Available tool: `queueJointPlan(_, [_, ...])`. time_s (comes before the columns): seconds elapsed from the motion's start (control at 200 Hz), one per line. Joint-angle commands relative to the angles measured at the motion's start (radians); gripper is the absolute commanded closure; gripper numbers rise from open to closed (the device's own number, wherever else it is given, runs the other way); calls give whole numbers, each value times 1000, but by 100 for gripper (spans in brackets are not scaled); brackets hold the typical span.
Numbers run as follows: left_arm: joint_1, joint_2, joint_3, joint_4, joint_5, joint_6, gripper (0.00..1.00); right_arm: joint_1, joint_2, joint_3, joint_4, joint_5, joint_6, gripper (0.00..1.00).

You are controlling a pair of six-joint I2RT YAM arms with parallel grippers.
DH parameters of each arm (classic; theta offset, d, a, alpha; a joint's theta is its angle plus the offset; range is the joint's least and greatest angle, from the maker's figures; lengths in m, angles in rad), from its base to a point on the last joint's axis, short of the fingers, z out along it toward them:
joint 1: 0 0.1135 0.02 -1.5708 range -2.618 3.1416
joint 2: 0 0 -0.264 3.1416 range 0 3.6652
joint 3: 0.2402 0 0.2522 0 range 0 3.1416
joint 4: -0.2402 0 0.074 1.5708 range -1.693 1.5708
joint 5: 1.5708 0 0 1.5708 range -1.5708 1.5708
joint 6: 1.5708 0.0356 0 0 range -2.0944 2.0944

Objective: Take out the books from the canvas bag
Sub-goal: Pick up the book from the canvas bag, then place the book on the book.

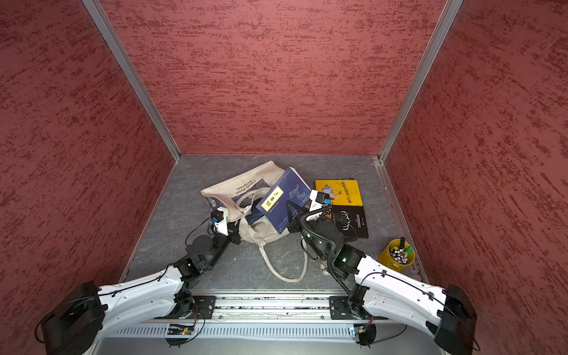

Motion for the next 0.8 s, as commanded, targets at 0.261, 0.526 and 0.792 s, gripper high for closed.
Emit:
queueJointPlan(0.261, [14,1,28,-8,-53,-20,100,-253,-61,64,-113,160,180,100])
queueJointPlan(0.526, [18,-7,30,-19,-65,-26,100,-502,-41,23,-72,8,240,100])
queueJointPlan(0.792, [19,-12,26,-20,-55,-27,100,-756,141,-79,106,-230,380,100])
